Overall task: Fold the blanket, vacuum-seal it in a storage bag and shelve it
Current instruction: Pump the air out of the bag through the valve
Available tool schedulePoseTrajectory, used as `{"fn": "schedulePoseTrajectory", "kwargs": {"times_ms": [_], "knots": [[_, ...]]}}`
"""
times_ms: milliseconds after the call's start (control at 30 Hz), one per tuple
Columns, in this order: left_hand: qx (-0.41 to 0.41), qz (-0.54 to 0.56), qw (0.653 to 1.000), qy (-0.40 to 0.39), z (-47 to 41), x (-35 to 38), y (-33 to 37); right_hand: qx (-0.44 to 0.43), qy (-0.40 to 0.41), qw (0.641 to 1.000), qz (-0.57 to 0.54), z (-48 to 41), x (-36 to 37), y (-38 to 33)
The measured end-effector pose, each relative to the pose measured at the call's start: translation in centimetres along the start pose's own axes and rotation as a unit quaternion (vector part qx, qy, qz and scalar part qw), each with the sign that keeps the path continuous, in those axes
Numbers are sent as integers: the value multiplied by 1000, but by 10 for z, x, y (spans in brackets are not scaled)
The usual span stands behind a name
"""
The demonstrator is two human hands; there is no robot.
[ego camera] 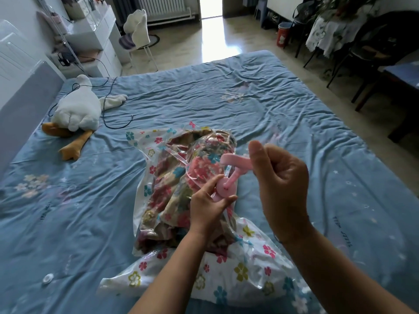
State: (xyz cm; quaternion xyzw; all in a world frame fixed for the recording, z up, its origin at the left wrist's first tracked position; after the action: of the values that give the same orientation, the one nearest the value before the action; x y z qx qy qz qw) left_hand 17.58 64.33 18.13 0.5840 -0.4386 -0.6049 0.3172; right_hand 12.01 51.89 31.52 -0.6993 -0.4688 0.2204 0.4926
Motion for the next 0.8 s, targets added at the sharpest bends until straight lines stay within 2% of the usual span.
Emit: {"fn": "schedulePoseTrajectory", "kwargs": {"times_ms": [67, 167, 233, 267, 367, 433, 467, 567, 633, 667, 700, 800], "knots": [[-3, 1, 1000, 1, 1, 1, 0, 12, -1, 1000, 23, 8, 1, 15], [4, -2, 1000, -4, 5, 4, 3, 138, -60, 977, 153, 22, -6, 70], [1, 12, 1000, -6, 7, 4, 5, 181, -90, 957, 207, 24, -8, 84], [3, 13, 1000, -3, 7, 3, 5, 167, -85, 962, 198, 20, -7, 80], [8, 1, 1000, 2, 2, 0, 4, 42, -19, 995, 88, 7, 1, 25], [5, 2, 1000, 5, 1, -1, 1, -27, 17, 999, 18, 3, 3, 2], [4, 1, 1000, 7, 1, -1, 1, -40, 23, 999, 20, 5, 3, 3], [10, -2, 1000, 6, 3, 2, 2, 41, -23, 993, 111, 17, -1, 50], [6, 1, 1000, -3, 5, 3, 3, 132, -71, 970, 192, 23, -5, 80], [7, 4, 1000, -8, 6, 3, 6, 149, -76, 964, 208, 24, -6, 85], [9, 4, 1000, -7, 5, 2, 7, 137, -73, 968, 199, 21, -6, 80], [12, -6, 1000, 2, -1, -1, 4, 24, -16, 995, 93, 7, 1, 28]]}}
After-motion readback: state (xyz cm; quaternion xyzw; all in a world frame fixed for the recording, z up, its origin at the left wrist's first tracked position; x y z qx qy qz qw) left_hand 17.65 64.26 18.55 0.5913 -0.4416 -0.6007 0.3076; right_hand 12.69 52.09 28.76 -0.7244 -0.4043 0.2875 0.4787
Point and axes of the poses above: each hand's wrist, its own z-axis away from the middle knuckle, its own x-axis out of the palm, y = z × x, the point moved 2 cm from there along -z, towards the middle knuckle, and after that the axes turned 7 degrees about -z, right-handed, at the moved point
